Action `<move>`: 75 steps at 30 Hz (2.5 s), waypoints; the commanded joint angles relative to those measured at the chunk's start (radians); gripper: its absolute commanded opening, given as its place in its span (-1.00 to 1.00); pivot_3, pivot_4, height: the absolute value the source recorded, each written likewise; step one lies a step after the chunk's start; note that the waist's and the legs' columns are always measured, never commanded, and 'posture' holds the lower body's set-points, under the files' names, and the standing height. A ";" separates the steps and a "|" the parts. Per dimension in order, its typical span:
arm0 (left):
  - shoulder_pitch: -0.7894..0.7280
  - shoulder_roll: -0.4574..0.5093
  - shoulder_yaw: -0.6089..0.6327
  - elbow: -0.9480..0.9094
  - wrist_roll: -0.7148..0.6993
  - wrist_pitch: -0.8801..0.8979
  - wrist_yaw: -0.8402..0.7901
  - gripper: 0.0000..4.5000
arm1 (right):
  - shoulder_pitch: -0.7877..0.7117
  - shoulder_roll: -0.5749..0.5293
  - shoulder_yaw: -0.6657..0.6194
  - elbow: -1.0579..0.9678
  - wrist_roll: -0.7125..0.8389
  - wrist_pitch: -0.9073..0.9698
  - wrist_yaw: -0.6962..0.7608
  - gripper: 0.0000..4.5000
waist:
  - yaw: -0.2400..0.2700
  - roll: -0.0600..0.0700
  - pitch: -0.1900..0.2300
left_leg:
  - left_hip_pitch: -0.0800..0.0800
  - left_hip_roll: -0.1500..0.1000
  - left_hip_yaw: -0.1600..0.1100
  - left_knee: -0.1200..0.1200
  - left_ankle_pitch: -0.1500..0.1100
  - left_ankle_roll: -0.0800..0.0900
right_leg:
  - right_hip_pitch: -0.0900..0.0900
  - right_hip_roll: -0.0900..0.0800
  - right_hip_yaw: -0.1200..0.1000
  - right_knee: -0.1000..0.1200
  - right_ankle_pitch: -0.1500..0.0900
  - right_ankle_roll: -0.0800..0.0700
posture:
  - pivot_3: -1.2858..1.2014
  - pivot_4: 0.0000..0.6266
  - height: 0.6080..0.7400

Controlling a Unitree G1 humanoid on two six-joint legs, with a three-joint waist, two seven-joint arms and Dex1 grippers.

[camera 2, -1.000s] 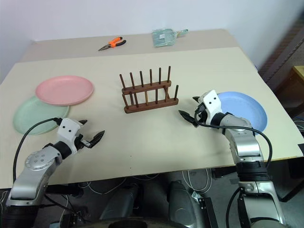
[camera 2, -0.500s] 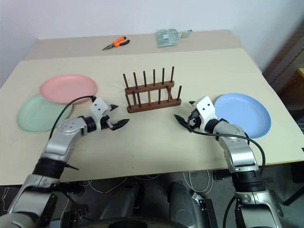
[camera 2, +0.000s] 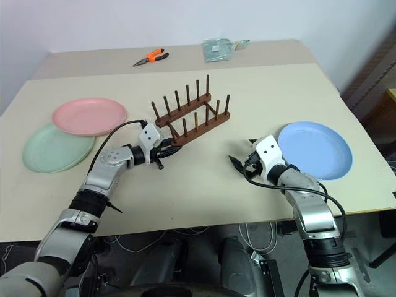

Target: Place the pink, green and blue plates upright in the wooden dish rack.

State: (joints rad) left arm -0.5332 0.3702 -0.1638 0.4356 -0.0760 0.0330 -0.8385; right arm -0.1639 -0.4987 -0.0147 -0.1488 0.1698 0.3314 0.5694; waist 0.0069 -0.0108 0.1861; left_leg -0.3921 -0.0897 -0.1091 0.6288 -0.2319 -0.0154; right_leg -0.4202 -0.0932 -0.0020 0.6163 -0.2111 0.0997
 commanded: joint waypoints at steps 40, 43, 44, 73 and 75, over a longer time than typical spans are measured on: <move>0.300 0.034 -0.012 -0.420 -0.005 0.298 0.217 -0.90 | -0.135 0.004 0.178 0.125 -0.212 0.016 -0.057 -1.00 | 0.004 0.002 -0.002 | 0.001 -0.001 0.000 0.002 -0.001 0.001 | 0.003 -0.002 0.000 -0.002 -0.003 -0.003 | 0.03 -0.52 0.98; 0.285 0.014 0.014 -0.366 0.003 0.276 0.284 -0.90 | -0.176 0.030 0.189 0.188 -0.242 -0.006 -0.090 -1.00 | -0.002 0.002 -0.003 | 0.002 0.000 0.000 0.001 -0.001 0.001 | 0.003 -0.001 0.000 -0.001 -0.003 0.001 | 0.03 -0.52 0.98; 0.278 0.012 0.020 -0.347 0.008 0.264 0.303 -0.90 | -0.189 0.037 0.192 0.209 -0.248 -0.013 -0.097 -1.00 | -0.002 0.002 -0.004 | 0.002 0.000 0.000 0.001 0.000 0.001 | 0.003 0.000 0.000 -0.001 -0.002 0.002 | 0.03 -0.52 0.98; 0.111 -0.128 0.677 -0.597 -0.257 0.337 0.938 0.59 | -0.147 0.045 0.228 0.007 -0.140 -0.049 0.130 0.71 | -0.003 -0.001 -0.007 | -0.001 0.000 0.000 0.000 -0.001 0.000 | -0.001 0.000 0.000 -0.001 0.000 0.002 | 0.03 -0.52 0.98; 0.104 -0.129 0.726 -0.598 -0.270 0.420 1.023 0.59 | -0.157 0.047 0.233 0.020 -0.141 -0.061 0.136 0.71 | -0.002 -0.002 -0.007 | -0.001 0.000 0.000 0.000 -0.001 0.000 | -0.001 0.000 0.000 -0.001 0.000 0.002 | 0.03 -0.52 0.98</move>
State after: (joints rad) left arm -0.4159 0.2330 0.5119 -0.1314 -0.3303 0.3994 0.1184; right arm -0.2997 -0.4563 0.2210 -0.1211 0.0228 0.2956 0.6989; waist 0.0047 -0.0123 0.1792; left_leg -0.3933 -0.0899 -0.1095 0.6291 -0.2324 -0.0154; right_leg -0.4212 -0.0929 -0.0022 0.6152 -0.2109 0.1012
